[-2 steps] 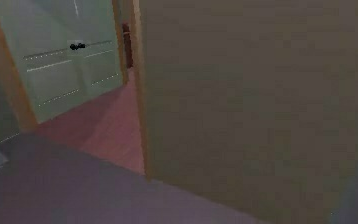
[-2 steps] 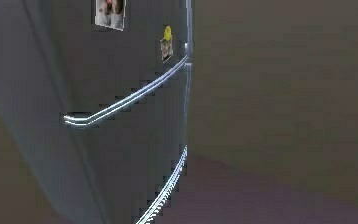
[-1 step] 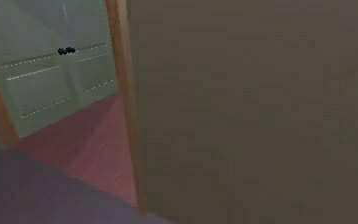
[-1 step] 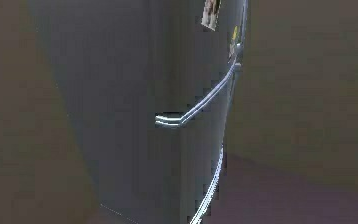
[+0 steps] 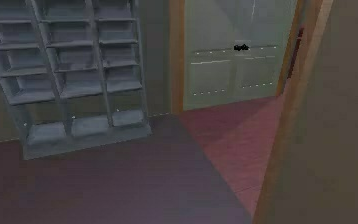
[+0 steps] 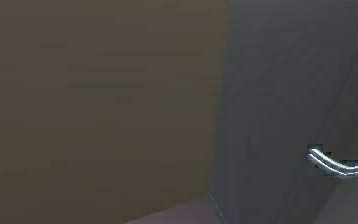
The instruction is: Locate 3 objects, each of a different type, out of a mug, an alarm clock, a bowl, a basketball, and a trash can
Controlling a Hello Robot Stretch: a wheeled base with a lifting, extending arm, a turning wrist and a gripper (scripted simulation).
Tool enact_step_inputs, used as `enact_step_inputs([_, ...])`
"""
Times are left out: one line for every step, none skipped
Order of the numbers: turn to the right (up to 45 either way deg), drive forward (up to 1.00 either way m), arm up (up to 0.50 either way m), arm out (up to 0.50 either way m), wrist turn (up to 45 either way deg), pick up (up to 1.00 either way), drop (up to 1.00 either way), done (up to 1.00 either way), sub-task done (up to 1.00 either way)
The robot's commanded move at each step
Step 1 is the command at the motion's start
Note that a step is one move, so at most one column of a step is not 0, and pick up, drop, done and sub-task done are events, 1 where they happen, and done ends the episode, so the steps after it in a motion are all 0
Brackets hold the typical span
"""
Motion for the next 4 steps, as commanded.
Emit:
enact_step_inputs([-6.0, 0.0, 0.0, 0.0, 0.0, 0.0, 0.0, 0.0, 0.0])
enact_step_inputs([0.0, 0.75, 0.0, 0.0, 0.0, 0.0, 0.0, 0.0, 0.0])
enact_step_inputs([21.0, 0.0, 0.0, 0.0, 0.0, 0.0, 0.0, 0.0, 0.0])
enact_step_inputs([0.0, 0.95, 0.0, 0.0, 0.0, 0.0, 0.0, 0.0, 0.0])
